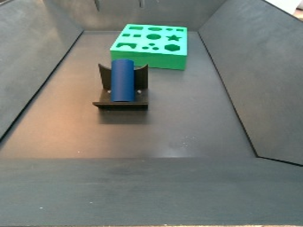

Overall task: Pick up the oval object. Move up. Place the oval object on the fixture. Regrasp the oval object. Move to above the board. Insert the oval object.
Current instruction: Regrasp the oval object.

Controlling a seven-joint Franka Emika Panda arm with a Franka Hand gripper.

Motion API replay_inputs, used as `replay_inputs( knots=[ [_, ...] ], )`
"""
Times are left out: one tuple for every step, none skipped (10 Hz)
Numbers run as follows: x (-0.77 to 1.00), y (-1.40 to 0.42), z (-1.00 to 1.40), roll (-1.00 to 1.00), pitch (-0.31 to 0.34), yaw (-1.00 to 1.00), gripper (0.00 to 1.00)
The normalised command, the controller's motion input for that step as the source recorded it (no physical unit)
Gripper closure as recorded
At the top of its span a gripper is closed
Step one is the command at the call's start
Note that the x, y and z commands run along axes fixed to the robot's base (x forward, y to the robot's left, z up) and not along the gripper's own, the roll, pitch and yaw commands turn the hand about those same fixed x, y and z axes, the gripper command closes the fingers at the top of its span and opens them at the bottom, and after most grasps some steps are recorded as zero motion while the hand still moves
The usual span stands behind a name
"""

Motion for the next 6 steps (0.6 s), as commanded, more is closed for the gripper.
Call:
replay_inputs(
  knots=[
    [-0.02, -0.03, 0.00, 1.00, 0.000, 0.04, 0.00],
    [-0.02, -0.02, 0.00, 1.00, -0.005, 0.04, 0.00],
    [-0.02, -0.02, 0.00, 1.00, -0.010, 0.04, 0.00],
    [-0.02, -0.02, 0.00, 1.00, -0.014, 0.04, 0.00],
    [-0.03, -0.02, 0.00, 1.00, -0.015, 0.04, 0.00],
    [-0.02, -0.02, 0.01, 1.00, -0.013, 0.04, 0.00]
  ],
)
